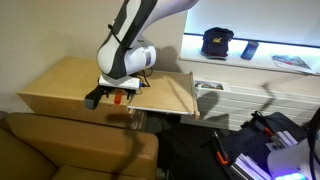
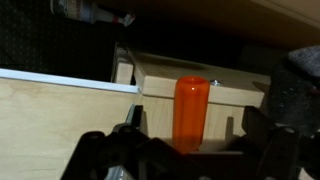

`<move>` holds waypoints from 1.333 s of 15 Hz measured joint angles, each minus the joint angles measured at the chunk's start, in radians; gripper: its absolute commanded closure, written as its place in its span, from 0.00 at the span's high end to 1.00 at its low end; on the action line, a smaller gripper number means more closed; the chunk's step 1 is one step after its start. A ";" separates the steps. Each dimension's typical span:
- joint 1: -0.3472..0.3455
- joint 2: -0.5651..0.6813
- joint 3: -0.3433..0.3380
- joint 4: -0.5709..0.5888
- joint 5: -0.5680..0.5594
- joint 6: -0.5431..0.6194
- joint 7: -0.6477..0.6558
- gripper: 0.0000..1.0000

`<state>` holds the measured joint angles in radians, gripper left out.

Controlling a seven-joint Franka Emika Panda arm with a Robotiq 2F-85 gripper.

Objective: Place the sock and the screwdriver on the top of the nightstand then close the pullout table

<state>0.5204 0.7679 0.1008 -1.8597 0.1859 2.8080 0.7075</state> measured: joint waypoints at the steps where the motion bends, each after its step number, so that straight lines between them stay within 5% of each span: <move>1: 0.000 -0.021 -0.003 -0.022 0.000 -0.003 0.000 1.00; 9: -0.074 -0.383 -0.027 -0.359 -0.002 -0.120 0.043 1.00; 13: -0.142 -0.498 -0.165 -0.391 -0.127 -0.121 0.168 1.00; 20: -0.329 -0.454 -0.351 -0.474 -0.280 -0.121 0.336 1.00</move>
<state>0.1910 0.3140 -0.2499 -2.3338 -0.0945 2.6871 1.0436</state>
